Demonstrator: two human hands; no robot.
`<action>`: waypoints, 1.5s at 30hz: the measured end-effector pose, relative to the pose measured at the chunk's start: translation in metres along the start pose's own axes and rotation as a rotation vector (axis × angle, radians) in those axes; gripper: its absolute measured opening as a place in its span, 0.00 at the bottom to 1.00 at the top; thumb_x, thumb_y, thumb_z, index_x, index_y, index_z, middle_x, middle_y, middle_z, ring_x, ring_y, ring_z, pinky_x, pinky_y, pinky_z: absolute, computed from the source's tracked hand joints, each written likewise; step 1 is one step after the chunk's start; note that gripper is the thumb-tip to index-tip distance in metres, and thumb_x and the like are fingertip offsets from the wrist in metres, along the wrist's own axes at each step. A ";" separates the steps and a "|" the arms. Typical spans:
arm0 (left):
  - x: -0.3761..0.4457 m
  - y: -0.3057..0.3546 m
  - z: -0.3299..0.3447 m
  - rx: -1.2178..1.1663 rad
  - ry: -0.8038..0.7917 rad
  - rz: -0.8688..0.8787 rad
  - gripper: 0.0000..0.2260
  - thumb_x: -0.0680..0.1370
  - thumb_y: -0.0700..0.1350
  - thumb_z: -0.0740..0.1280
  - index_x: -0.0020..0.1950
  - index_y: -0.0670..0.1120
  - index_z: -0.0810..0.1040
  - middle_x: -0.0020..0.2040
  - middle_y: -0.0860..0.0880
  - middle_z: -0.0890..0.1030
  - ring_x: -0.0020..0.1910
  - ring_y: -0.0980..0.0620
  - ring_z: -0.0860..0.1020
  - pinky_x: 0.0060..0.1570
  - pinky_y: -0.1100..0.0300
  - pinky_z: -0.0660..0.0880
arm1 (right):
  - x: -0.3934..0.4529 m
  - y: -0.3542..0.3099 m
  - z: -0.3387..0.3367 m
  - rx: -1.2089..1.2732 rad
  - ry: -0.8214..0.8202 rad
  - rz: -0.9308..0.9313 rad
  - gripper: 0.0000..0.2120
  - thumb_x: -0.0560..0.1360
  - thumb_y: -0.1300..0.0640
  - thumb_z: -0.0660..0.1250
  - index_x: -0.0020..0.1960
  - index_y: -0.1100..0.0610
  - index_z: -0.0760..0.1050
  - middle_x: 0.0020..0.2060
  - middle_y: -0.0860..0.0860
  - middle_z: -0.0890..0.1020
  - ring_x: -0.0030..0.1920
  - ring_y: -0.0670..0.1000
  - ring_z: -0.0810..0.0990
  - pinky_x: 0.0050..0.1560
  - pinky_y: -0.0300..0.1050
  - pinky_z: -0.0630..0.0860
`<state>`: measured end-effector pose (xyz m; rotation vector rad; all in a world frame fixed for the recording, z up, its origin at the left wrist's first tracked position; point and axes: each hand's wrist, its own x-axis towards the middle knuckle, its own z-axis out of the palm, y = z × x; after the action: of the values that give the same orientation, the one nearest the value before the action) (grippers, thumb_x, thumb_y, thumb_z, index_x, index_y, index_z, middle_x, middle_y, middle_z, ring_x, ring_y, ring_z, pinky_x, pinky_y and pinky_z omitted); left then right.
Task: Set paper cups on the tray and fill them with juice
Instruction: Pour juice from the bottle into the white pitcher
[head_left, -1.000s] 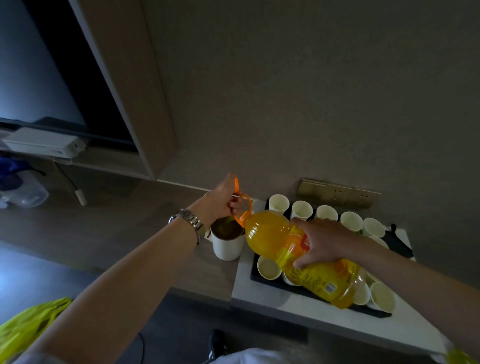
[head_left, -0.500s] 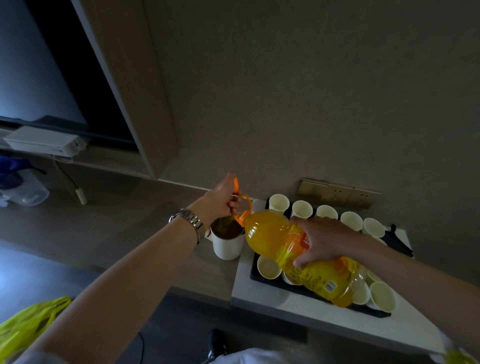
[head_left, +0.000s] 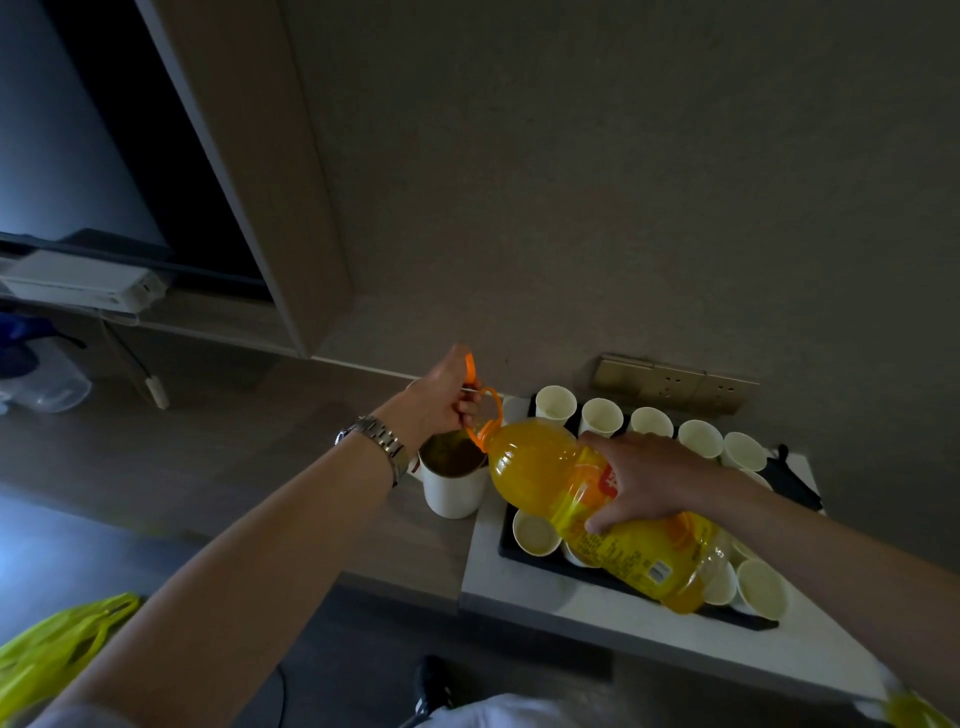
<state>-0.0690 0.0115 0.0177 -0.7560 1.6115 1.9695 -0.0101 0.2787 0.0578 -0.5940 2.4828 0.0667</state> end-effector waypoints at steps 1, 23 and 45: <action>0.000 0.001 0.000 -0.003 -0.001 -0.003 0.19 0.84 0.58 0.54 0.42 0.46 0.69 0.31 0.49 0.70 0.25 0.54 0.64 0.29 0.59 0.65 | 0.000 0.000 0.000 0.007 0.001 -0.002 0.53 0.64 0.29 0.74 0.79 0.43 0.51 0.70 0.51 0.73 0.65 0.55 0.76 0.59 0.50 0.77; -0.039 0.055 0.012 0.033 -0.032 0.128 0.20 0.82 0.58 0.54 0.37 0.46 0.65 0.32 0.48 0.64 0.21 0.54 0.60 0.24 0.64 0.62 | 0.003 0.009 -0.013 0.095 0.176 -0.048 0.51 0.60 0.26 0.74 0.76 0.39 0.54 0.67 0.48 0.76 0.62 0.53 0.77 0.57 0.51 0.77; -0.124 0.169 0.067 0.097 0.142 0.791 0.23 0.85 0.62 0.51 0.41 0.45 0.69 0.30 0.48 0.66 0.20 0.56 0.61 0.23 0.67 0.60 | 0.057 -0.006 -0.058 0.548 0.875 -0.153 0.44 0.59 0.33 0.80 0.69 0.38 0.62 0.62 0.46 0.76 0.59 0.52 0.78 0.56 0.56 0.79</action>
<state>-0.0995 0.0428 0.2331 -0.2183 2.3179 2.3497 -0.0800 0.2402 0.0754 -0.6470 3.0364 -1.1110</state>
